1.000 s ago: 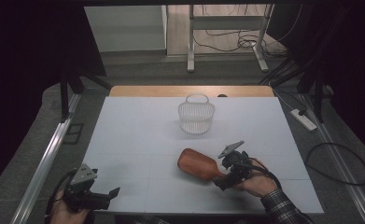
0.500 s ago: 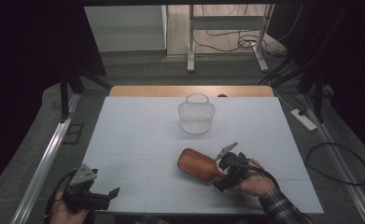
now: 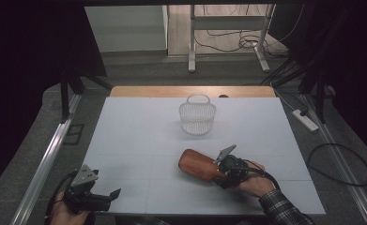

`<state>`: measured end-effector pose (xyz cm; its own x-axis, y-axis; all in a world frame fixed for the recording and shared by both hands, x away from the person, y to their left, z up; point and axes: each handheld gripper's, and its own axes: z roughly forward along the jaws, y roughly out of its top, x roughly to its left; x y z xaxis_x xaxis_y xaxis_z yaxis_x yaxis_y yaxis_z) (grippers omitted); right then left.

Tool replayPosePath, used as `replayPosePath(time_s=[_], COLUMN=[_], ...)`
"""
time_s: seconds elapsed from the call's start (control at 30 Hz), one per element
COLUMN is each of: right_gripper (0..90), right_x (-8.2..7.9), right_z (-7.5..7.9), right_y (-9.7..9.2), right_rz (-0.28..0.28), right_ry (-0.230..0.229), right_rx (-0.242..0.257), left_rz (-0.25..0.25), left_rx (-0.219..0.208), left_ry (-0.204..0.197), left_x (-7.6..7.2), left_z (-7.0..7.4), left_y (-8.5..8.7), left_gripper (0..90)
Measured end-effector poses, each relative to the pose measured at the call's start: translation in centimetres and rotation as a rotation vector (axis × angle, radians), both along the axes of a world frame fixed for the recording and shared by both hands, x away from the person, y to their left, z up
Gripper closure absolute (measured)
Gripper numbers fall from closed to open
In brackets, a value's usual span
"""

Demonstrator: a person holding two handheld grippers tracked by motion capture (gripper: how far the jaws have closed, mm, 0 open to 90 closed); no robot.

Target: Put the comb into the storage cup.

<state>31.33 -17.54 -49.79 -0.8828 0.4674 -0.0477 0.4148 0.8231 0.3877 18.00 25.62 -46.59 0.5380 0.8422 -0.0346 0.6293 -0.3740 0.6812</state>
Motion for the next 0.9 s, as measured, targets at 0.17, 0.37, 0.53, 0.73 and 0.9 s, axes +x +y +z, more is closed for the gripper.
replayPosePath(time_s=[0.17, 0.37, 0.53, 0.73, 0.9], right_gripper=[60.7, 71.1, 71.9, 72.0, 72.1], right_x=[0.06, 0.12, 0.18, -0.04, 0.05], right_z=[0.04, 0.12, 0.25, 0.30, 0.45], right_y=[0.03, -0.18, -0.36, -0.55, -0.85], right_rz=[0.018, 0.034, 0.008, -0.023, -0.048], right_ry=[0.009, 0.029, 0.052, 0.025, 0.015], right_rx=[0.004, -0.006, 0.023, 0.046, 0.071], left_rz=[-0.003, -0.003, -0.004, 0.000, 0.008], left_rx=[0.006, 0.010, 0.013, 0.011, 0.002], left_ry=[0.001, -0.001, -0.001, -0.004, -0.004], left_x=[0.02, 0.00, -0.01, -0.03, -0.03], left_z=[-0.01, -0.02, -0.02, 0.01, 0.02], left_y=[-0.06, -0.12, -0.13, -0.09, 0.02], left_gripper=[0.3, 0.4, 0.4, 0.3, 0.0])
